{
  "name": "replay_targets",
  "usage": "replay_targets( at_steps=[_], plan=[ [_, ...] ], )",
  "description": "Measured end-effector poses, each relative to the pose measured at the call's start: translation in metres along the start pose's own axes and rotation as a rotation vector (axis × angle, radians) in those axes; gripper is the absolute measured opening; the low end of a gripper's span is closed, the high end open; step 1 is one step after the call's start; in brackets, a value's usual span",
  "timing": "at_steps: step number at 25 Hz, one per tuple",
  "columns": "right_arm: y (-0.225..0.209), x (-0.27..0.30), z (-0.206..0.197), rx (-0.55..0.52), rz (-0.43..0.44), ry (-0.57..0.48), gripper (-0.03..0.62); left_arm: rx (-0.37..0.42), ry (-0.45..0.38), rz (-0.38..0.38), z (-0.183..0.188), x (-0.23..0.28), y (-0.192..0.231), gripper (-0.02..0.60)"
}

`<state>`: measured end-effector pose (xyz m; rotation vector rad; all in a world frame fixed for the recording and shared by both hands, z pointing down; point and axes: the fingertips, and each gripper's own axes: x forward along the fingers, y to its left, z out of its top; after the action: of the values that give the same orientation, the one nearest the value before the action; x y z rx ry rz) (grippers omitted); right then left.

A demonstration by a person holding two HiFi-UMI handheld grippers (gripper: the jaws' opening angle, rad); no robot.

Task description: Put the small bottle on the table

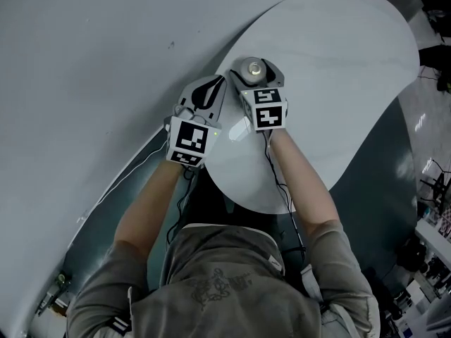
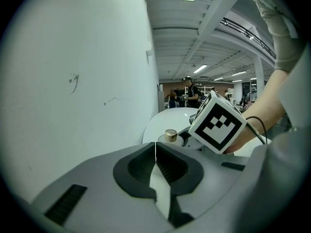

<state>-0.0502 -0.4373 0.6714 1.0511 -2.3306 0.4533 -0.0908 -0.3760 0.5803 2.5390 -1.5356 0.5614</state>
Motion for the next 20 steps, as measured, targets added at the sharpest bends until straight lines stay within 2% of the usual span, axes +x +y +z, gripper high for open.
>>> replay_targets(
  at_steps=[6,10,20],
  plan=[
    [-0.001,-0.026,0.004,0.004,-0.002,0.019,0.341,0.005,-0.008,0.01,0.019,-0.007,0.003,0.02],
    [-0.009,-0.061,0.023,-0.037,-0.053,-0.037,0.339,0.011,-0.031,0.015,0.04,-0.014,0.001,0.02],
    [-0.037,-0.16,0.087,-0.024,-0.115,-0.195,0.337,0.036,-0.092,0.014,0.099,-0.039,-0.012,0.02]
  ],
)
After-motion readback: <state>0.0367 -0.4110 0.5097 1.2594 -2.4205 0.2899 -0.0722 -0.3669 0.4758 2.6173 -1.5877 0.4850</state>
